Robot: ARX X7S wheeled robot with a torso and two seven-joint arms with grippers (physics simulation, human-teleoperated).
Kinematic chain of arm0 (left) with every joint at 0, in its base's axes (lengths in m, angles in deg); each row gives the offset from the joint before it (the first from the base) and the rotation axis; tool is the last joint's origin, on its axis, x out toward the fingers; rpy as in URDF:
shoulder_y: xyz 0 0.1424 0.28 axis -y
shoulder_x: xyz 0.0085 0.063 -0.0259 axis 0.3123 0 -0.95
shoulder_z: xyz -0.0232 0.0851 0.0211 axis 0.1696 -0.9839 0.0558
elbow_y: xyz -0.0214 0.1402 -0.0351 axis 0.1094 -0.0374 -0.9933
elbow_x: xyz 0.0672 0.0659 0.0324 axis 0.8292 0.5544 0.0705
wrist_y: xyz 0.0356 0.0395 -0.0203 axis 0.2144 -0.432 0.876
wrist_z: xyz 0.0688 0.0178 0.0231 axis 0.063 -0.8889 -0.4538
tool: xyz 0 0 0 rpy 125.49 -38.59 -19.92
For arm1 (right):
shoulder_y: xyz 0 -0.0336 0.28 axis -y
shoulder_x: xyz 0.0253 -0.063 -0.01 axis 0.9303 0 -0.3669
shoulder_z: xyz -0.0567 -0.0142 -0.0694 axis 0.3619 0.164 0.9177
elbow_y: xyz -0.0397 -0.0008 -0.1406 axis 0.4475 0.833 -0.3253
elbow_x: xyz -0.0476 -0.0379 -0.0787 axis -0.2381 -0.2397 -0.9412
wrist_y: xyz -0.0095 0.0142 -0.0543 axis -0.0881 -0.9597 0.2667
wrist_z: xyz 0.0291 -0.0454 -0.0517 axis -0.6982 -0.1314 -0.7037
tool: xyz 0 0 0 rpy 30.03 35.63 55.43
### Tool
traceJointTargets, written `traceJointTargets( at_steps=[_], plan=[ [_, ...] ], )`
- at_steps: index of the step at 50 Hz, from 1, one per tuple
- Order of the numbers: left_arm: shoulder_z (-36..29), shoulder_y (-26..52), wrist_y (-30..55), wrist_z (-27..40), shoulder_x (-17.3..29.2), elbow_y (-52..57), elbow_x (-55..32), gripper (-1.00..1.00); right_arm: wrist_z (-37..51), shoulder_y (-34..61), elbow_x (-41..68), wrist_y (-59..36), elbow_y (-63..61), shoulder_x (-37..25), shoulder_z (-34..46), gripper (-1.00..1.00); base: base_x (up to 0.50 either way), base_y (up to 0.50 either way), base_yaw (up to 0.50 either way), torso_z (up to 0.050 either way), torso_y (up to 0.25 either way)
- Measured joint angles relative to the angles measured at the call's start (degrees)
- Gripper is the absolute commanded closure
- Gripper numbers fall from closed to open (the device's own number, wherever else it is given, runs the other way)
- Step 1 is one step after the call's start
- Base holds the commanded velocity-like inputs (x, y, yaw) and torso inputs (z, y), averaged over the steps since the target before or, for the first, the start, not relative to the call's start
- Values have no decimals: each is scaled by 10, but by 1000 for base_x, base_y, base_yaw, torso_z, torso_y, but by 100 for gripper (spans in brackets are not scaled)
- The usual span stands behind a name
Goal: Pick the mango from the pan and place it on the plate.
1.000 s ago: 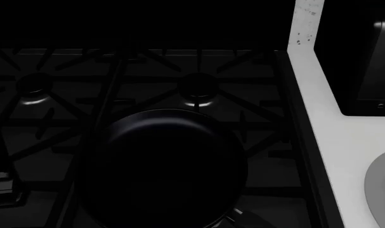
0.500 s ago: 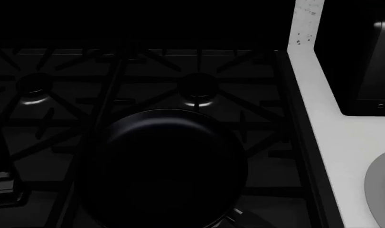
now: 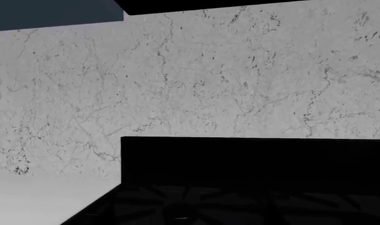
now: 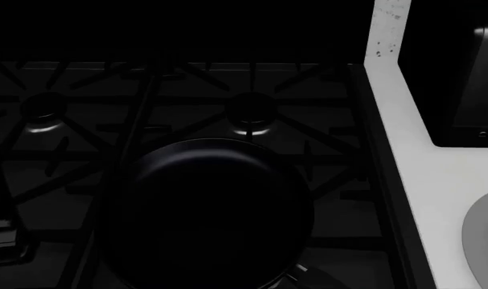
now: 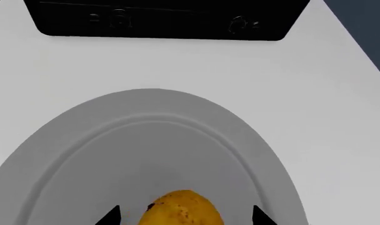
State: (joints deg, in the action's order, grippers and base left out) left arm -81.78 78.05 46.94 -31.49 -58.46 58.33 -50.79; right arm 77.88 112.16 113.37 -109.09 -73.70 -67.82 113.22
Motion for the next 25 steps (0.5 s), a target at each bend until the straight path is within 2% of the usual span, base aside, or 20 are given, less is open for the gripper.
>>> traceJointTargets(
  at_steps=[11,25],
  plan=[
    [3,-9,-6,1,1,4,-3,-100,8,17,4,-11,-16,-14,-14,-100,0,0,0,0,0],
    [9,-24,-13,3,6,21,-10,-100,26,61,19,-50,-91,-63,-53,-100,0,0,0,0,0]
  ],
)
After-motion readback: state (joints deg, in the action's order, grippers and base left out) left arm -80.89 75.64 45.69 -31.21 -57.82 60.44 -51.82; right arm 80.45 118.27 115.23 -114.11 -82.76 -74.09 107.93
